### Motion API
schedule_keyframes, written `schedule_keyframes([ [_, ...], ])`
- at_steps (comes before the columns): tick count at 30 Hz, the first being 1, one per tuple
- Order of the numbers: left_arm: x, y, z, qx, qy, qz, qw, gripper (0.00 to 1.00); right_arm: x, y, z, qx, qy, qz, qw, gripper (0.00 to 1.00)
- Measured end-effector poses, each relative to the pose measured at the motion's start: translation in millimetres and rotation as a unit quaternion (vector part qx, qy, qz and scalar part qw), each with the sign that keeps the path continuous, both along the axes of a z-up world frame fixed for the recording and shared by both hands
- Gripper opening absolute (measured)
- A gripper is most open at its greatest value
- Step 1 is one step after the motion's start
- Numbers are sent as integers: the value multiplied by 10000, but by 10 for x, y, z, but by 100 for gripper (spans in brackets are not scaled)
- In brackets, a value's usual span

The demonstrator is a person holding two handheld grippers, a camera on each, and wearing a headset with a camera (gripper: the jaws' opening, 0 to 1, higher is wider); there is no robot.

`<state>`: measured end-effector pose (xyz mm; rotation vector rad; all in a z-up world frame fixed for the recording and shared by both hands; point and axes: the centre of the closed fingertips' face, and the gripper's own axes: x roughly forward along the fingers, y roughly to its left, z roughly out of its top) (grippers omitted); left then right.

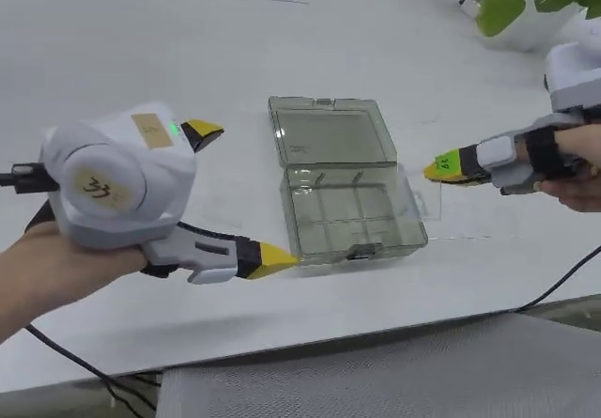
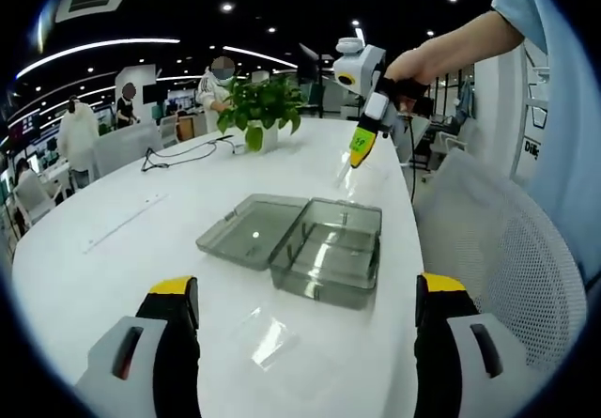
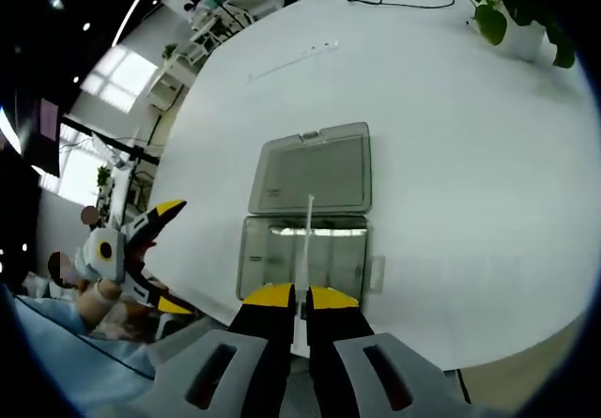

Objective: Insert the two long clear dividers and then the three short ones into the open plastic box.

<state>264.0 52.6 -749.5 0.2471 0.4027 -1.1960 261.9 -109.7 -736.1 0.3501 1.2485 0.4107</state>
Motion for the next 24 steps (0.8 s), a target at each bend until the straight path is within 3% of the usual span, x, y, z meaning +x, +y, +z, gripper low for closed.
schedule_keyframes([
  [6, 39, 17, -88, -77, 114, -129, 9998, 97, 74, 2, -121, -217, 305, 162, 9992, 5],
  [7, 46, 17, -95, -88, 120, -142, 9998, 97, 56, -12, -159, -320, 449, 178, 9983, 5],
  [16, 107, 72, -163, -177, 217, -116, 9995, 96, 74, 33, -329, -480, 876, 308, 9945, 5],
  [20, 129, 110, -176, -217, 253, -46, 9994, 96, 38, 37, -395, -695, 940, 461, 9921, 5],
  [24, 123, 127, -197, -236, 292, 3, 9993, 95, 54, 52, -436, -716, 1001, 531, 9910, 5],
])
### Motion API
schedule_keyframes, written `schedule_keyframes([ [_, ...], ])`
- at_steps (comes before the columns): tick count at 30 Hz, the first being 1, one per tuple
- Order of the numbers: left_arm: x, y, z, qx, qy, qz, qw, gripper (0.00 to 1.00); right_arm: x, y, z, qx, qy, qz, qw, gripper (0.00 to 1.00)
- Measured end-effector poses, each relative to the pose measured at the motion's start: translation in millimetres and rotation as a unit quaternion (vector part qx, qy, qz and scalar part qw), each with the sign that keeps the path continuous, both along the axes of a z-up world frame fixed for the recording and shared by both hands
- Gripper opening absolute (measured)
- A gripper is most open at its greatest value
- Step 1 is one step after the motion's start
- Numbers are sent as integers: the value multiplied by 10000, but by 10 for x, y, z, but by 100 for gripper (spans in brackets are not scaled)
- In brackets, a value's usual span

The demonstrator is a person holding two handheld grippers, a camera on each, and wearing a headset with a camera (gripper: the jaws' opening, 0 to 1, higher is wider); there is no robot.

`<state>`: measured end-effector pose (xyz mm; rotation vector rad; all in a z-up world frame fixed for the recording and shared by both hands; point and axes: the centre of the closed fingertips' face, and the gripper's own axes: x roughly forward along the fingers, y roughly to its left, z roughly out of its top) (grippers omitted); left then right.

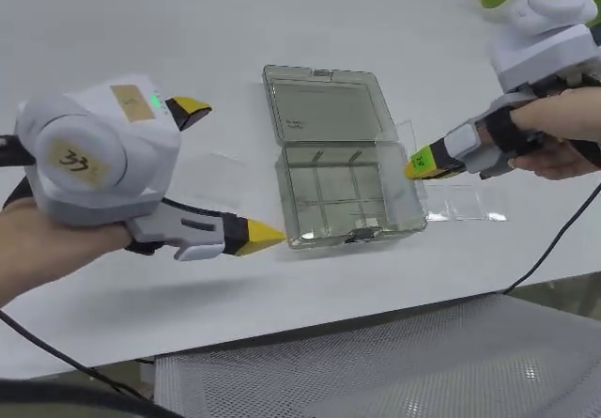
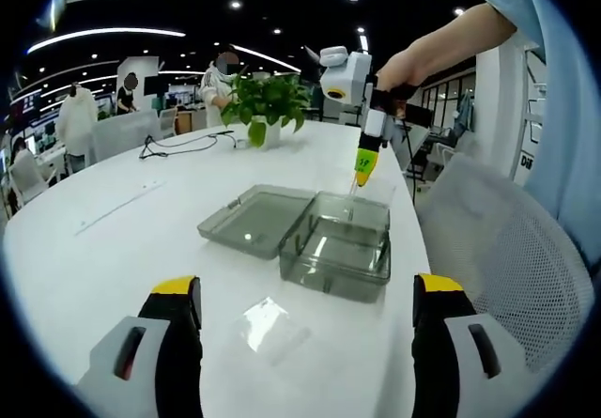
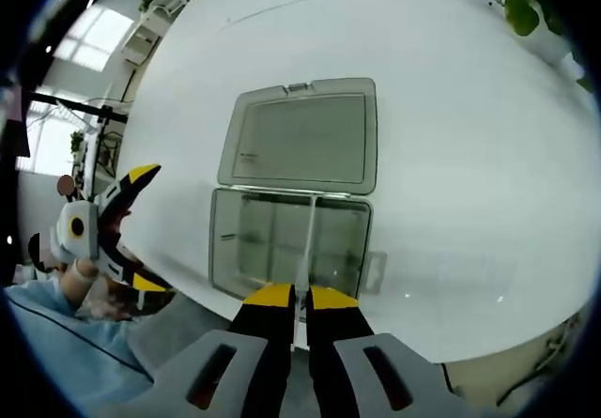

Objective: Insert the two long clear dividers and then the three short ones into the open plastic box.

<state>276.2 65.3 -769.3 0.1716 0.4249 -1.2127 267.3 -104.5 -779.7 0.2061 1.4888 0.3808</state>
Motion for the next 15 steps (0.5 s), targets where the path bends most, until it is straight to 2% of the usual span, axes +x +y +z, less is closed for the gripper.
schedule_keyframes([
  [8, -40, 7, -43, -19, 113, 59, 9999, 95, -53, 66, -64, -101, 167, 213, 9996, 5],
  [15, -9, 32, -53, -21, 150, 137, 9998, 95, -71, 76, -49, -162, 229, 321, 9991, 5],
])
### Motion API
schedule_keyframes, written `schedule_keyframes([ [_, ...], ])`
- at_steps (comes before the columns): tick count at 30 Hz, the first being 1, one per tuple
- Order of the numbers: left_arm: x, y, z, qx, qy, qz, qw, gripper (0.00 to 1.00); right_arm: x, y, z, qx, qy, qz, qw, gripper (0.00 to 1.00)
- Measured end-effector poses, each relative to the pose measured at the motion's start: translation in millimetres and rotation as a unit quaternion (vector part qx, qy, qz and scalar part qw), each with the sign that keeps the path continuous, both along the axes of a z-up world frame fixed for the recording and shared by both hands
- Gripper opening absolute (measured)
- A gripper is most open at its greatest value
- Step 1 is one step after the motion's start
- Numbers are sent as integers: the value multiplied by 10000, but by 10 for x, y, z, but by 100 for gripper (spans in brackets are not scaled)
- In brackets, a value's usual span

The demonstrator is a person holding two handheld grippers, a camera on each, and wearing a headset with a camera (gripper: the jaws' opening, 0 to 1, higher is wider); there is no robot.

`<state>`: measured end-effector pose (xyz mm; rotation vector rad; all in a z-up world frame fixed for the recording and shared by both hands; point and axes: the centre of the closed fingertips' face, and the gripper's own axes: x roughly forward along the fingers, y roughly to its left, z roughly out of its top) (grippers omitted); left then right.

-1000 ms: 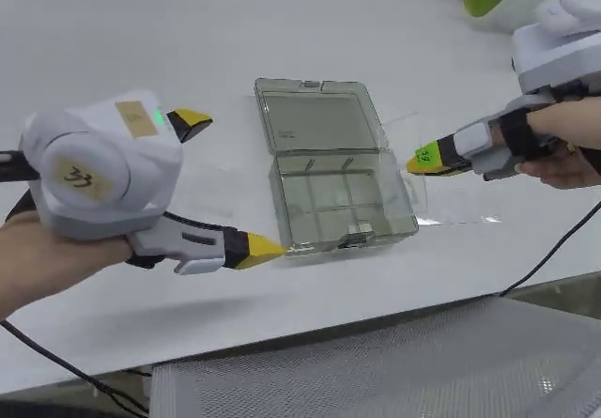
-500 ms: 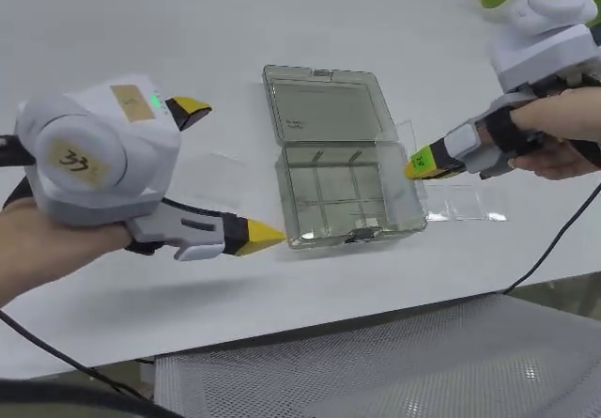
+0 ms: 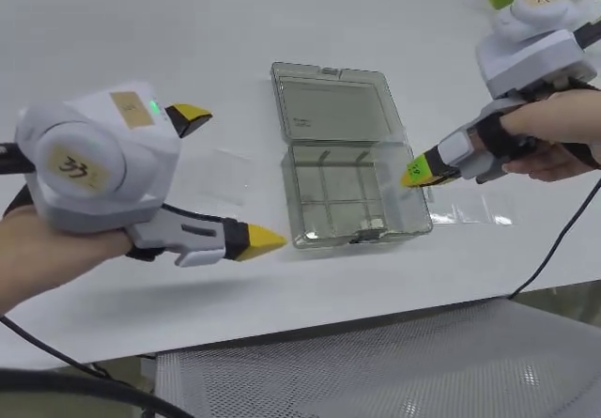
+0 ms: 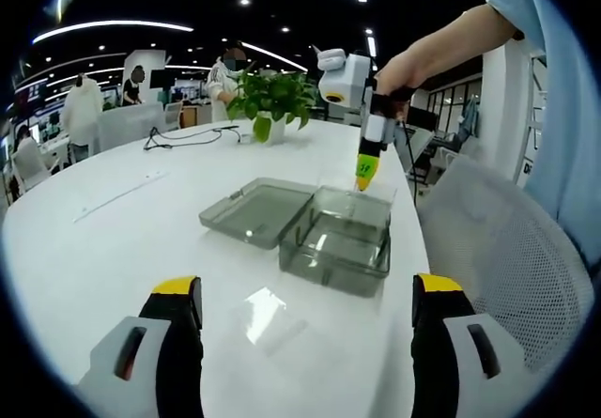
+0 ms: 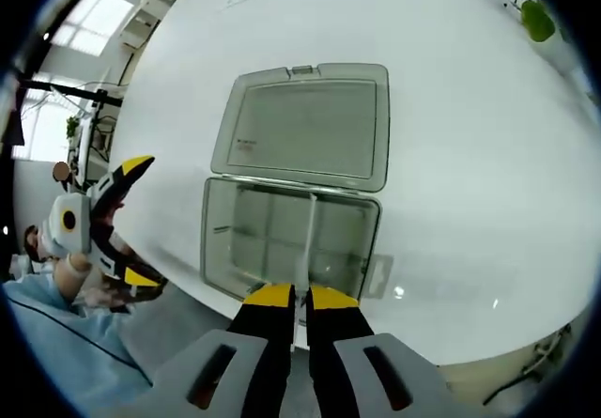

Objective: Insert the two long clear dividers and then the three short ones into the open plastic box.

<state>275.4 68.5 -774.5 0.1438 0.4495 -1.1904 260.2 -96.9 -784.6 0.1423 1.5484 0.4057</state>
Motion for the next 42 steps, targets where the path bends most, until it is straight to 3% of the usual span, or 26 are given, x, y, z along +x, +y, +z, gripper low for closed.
schedule_keyframes([
  [30, 64, 55, -65, -46, 175, 178, 9997, 93, -42, 38, -47, -162, 214, 186, 9995, 5],
  [42, 39, 40, -119, -54, 234, 173, 9996, 92, -37, 52, -23, -104, 292, 70, 9995, 5],
])
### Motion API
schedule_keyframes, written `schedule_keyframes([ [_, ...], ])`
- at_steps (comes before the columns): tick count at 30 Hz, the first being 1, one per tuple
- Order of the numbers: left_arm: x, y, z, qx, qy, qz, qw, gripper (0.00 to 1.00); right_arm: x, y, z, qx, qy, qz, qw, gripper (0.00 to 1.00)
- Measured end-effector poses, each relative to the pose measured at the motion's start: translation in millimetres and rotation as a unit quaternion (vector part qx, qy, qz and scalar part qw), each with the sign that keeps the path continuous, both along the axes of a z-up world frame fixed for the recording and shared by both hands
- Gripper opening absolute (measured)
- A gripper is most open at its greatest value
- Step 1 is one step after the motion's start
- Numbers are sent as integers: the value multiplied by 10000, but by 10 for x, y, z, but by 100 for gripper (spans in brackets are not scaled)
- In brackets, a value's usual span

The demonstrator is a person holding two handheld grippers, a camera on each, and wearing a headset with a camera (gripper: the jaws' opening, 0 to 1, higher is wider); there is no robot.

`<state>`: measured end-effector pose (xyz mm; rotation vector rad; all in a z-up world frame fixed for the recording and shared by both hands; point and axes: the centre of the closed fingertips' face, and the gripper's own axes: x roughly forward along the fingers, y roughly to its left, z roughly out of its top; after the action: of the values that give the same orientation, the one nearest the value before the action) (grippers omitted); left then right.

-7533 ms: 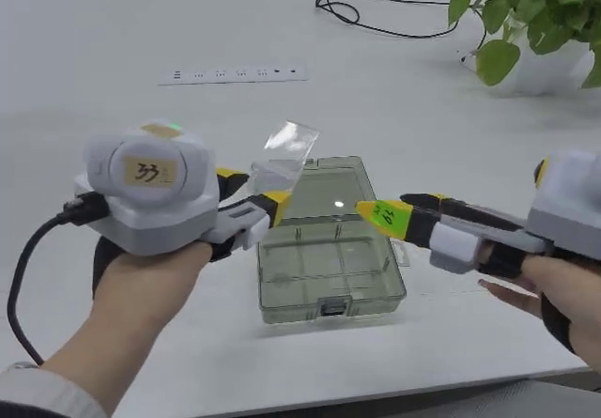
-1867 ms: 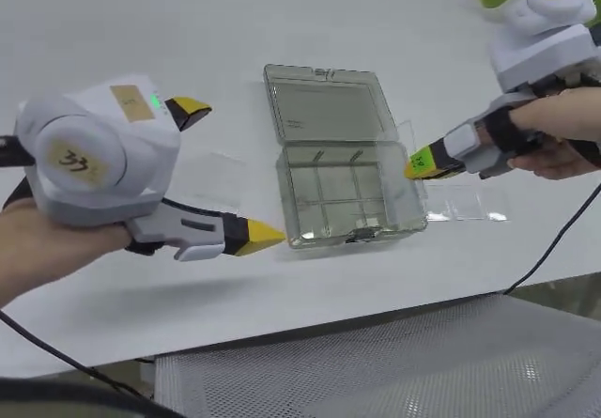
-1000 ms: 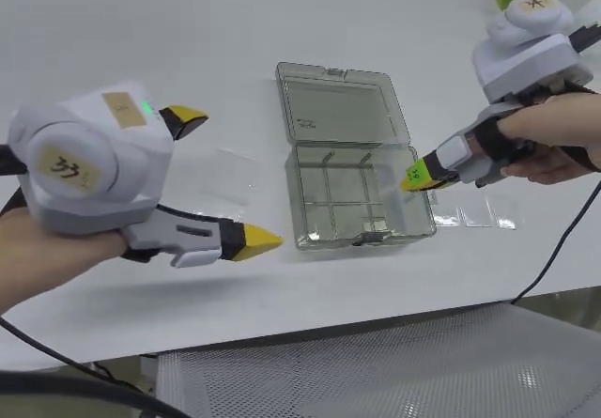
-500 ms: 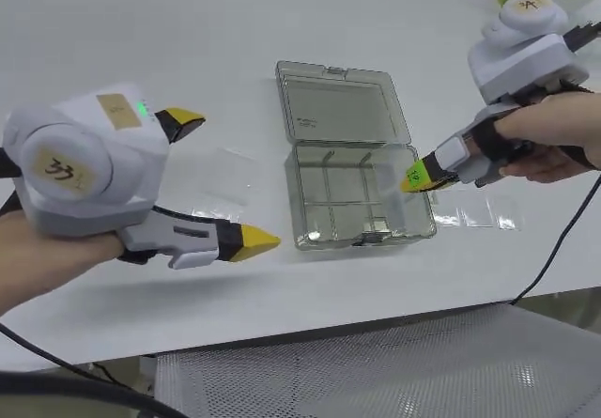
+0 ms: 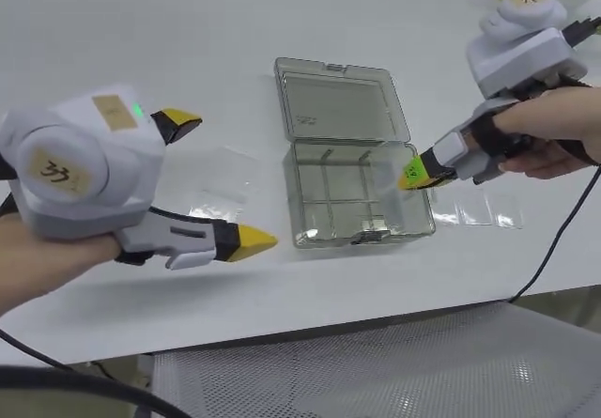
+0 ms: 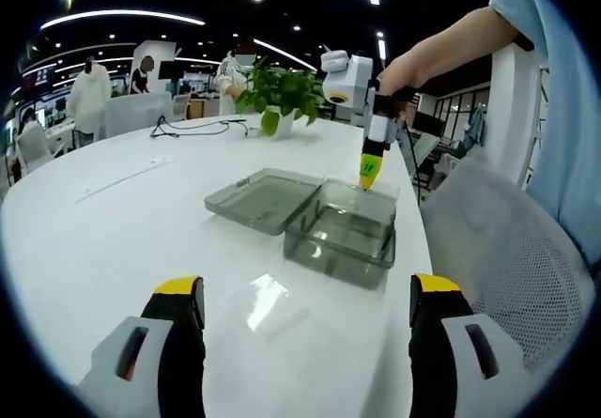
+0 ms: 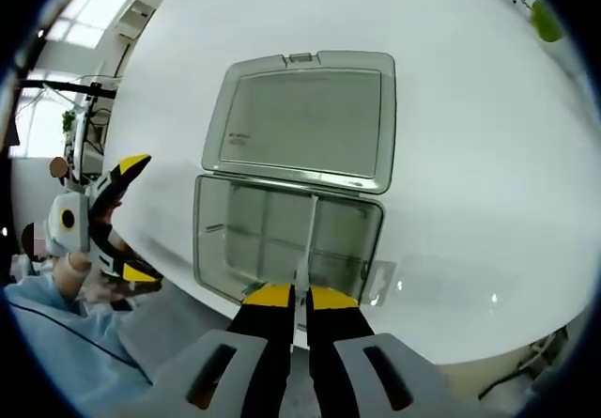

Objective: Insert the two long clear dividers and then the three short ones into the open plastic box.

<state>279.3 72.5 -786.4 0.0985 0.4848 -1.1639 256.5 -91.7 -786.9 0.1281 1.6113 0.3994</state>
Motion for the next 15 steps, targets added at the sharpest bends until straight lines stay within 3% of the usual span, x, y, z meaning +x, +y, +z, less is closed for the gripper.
schedule_keyframes([
  [15, -3, 31, -26, -32, 48, 62, 10000, 91, -14, 20, -46, -14, 69, 28, 10000, 5],
])
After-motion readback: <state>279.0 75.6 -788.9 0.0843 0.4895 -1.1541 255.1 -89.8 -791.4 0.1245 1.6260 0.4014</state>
